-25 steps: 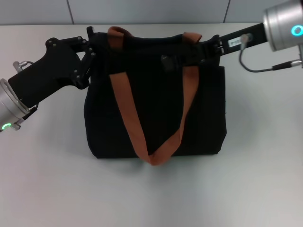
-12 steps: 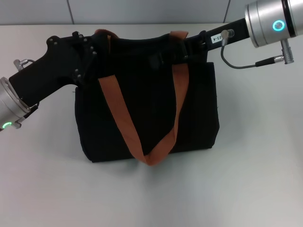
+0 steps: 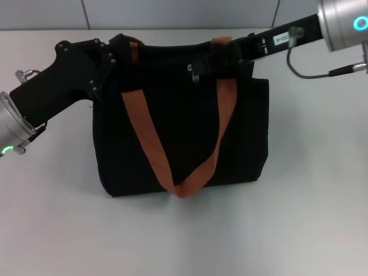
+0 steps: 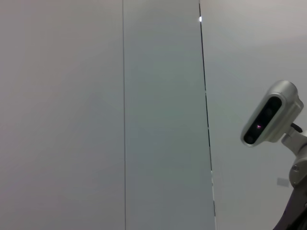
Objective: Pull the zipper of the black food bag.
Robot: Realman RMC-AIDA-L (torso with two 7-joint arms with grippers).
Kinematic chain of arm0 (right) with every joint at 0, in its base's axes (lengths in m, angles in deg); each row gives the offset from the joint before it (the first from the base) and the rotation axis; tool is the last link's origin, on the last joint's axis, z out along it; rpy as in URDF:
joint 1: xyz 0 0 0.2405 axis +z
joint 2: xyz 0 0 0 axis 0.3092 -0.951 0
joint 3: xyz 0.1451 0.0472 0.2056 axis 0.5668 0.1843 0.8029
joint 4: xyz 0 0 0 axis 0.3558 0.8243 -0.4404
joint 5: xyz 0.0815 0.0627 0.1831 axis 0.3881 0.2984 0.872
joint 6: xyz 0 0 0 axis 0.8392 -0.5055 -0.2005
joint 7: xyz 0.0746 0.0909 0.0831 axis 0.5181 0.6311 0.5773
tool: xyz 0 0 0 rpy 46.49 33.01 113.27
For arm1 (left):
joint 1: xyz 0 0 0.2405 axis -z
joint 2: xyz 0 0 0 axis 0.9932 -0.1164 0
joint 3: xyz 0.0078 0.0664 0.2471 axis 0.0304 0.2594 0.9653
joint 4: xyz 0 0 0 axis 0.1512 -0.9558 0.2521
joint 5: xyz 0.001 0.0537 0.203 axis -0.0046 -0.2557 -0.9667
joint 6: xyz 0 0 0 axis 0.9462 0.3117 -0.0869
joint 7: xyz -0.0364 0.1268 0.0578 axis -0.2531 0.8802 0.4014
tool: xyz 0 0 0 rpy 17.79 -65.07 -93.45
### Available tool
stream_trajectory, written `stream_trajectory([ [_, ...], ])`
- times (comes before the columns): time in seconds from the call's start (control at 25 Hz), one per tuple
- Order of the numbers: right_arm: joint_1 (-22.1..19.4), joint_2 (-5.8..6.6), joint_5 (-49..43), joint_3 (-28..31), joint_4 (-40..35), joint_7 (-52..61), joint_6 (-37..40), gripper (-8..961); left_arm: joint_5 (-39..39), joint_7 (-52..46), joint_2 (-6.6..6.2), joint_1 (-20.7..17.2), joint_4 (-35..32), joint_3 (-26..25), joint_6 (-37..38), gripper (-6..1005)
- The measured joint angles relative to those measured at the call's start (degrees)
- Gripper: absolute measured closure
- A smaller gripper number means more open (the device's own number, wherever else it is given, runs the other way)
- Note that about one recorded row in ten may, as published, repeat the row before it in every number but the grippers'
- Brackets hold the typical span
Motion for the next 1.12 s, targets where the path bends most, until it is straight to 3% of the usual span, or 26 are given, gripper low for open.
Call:
stream_trajectory([
  [0.24, 0.2, 0.33, -3.9, -0.1, -3.8, 4.9, 1.0, 658, 0.8, -1.4, 0.08, 0.3, 0.0, 0.0, 0.3, 875],
  [0.44, 1.7, -0.48, -6.7, -1.2, -4.2, 7.4, -0.4, 658, 1.5, -3.6, 0.08, 1.1, 0.0, 0.0, 0.3, 872],
  [0.8, 1.6, -1.16, -6.4, -8.1, -4.1, 10.3, -5.8, 659, 2.7, -7.8, 0.02, 2.6, 0.0, 0.0, 0.2, 868],
  [1.12, 0.3, -1.38, -1.6, -9.7, -3.0, 10.8, -8.8, 659, 2.9, -8.1, 0.06, 2.6, 0.1, 0.4, 1.3, 864],
])
